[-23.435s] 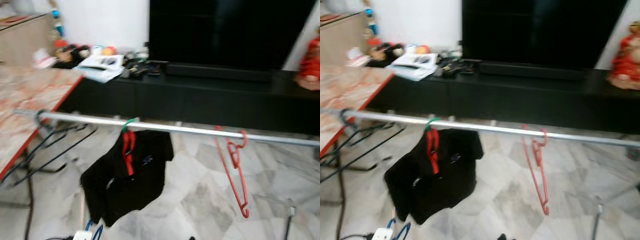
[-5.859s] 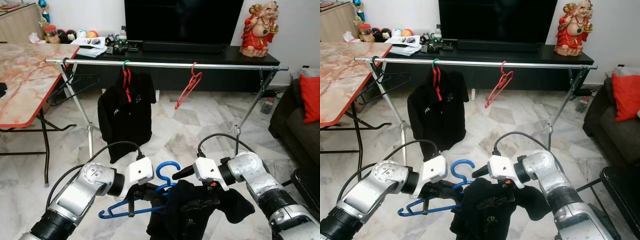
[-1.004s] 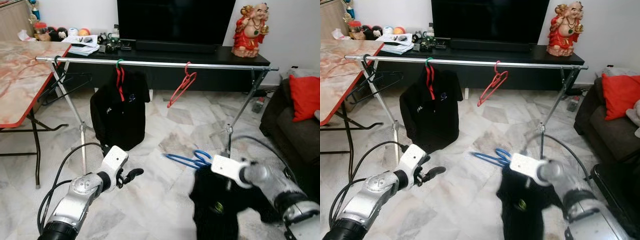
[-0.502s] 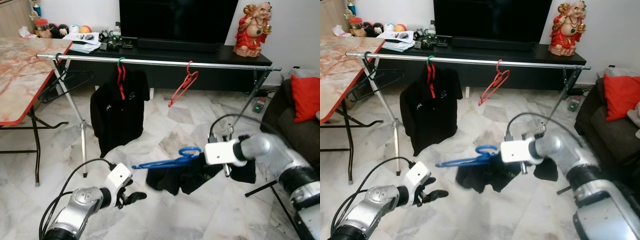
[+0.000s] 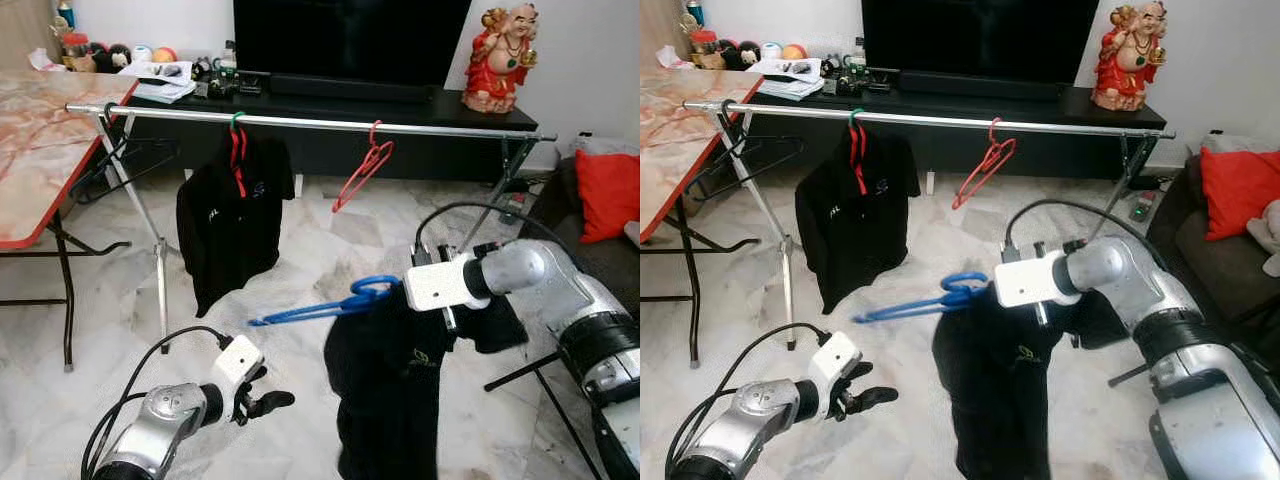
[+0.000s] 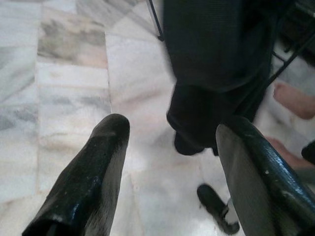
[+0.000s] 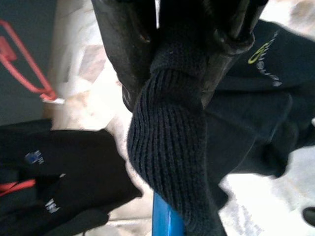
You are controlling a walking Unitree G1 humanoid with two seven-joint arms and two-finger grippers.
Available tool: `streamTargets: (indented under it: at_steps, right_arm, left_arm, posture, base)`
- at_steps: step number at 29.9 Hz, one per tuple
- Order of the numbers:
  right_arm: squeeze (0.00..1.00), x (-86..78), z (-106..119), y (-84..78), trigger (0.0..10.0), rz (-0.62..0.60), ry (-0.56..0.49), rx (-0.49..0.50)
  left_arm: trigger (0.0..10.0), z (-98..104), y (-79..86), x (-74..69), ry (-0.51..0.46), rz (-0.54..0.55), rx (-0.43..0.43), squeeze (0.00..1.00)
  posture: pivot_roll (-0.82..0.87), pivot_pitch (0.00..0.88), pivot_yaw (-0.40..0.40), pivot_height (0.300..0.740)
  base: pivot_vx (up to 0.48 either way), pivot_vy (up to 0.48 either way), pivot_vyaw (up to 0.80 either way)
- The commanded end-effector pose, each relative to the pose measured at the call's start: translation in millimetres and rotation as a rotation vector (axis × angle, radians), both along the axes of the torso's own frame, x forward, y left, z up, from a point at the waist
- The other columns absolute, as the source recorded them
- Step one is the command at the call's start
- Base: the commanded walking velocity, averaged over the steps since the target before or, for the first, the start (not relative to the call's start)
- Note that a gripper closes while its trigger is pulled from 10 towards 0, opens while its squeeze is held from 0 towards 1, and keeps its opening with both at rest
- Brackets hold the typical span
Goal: Hang hanger
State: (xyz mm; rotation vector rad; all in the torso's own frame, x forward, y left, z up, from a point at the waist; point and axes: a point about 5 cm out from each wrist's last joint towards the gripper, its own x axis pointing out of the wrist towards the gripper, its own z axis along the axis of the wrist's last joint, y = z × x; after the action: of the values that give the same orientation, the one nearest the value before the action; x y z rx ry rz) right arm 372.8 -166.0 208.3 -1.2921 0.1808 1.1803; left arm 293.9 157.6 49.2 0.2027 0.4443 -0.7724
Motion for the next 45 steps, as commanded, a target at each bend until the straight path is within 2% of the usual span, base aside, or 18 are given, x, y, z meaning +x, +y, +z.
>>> streamTargets:
  at_steps: [1,5,9,11,14,23,25,32,34,37,45]
  right_arm:
    - [0.0,1.5,24.7,7.8,0.0,0.042,-0.073,0.058]
    - [0.0,-2.1,30.3,16.6,0.0,0.088,-0.078,0.091]
    - [0.0,-6.5,35.8,21.8,0.0,0.124,-0.081,0.116]
    - [0.0,-7.0,37.5,21.4,0.0,0.126,-0.086,0.117]
    - [0.0,-7.0,42.9,21.1,0.0,0.126,-0.094,0.138]
    - [0.0,-2.7,53.0,16.3,0.0,0.081,-0.125,0.158]
    - [0.0,-0.2,52.8,12.2,0.0,0.051,-0.127,0.156]
    - [0.0,0.3,54.7,13.0,0.0,0.048,-0.134,0.173]
    - [0.0,-2.3,61.6,19.9,0.0,0.082,-0.132,0.238]
    - [0.0,-4.8,65.5,24.0,0.0,0.109,-0.127,0.272]
    - [0.0,-11.6,75.5,28.5,0.0,0.163,-0.107,0.33]
  left_arm:
    - [10.0,7.8,-2.6,5.6,-0.04,0.01,-0.04,0.0]
    - [10.0,12.1,-6.2,9.2,-0.074,0.015,-0.086,0.0]
    - [10.0,15.4,-6.3,16.2,-0.119,0.084,-0.124,0.0]
    - [10.0,17.9,-5.0,20.6,-0.141,0.136,-0.152,0.0]
    - [10.0,21.3,-2.0,26.6,-0.162,0.234,-0.251,0.0]
    - [10.0,15.2,2.2,26.5,-0.184,0.333,-0.326,0.0]
    - [10.0,16.1,6.0,24.8,-0.191,0.363,-0.387,0.0]
    - [10.0,12.8,3.9,20.3,-0.175,0.32,-0.412,0.0]
    - [10.0,11.4,0.7,18.7,-0.165,0.287,-0.428,0.0]
    - [10.0,10.2,-2.1,17.3,-0.162,0.256,-0.437,0.0]
    - [10.0,18.0,-2.9,22.1,-0.276,0.256,-0.407,0.0]
  posture:
    - [-0.02,0.02,-0.109,0.74]
    - [-0.02,0.017,-0.109,0.74]
    - [-0.03,0.011,-0.107,0.74]
    - [-0.03,0.011,-0.107,0.74]
    - [-0.03,0.007,-0.107,0.74]
    - [-0.04,0.004,-0.109,0.74]
    - [-0.04,0.008,-0.111,0.74]
    - [-0.04,0.013,-0.111,0.74]
    - [-0.04,0.014,-0.11,0.74]
    - [-0.04,0.015,-0.11,0.74]
    - [-0.05,0.016,-0.111,0.74]
  base:
    - [0.0,0.0,0.0]
    - [0.0,0.0,0.0]
    - [0.0,0.0,0.0]
    - [0.0,0.0,0.0]
    - [0.0,0.0,0.0]
    - [0.0,0.0,0.0]
    - [0.0,0.0,0.0]
    - [0.0,0.0,0.0]
    - [0.0,0.0,0.0]
    - [0.0,0.0,0.0]
    - [0.0,0.0,0.0]
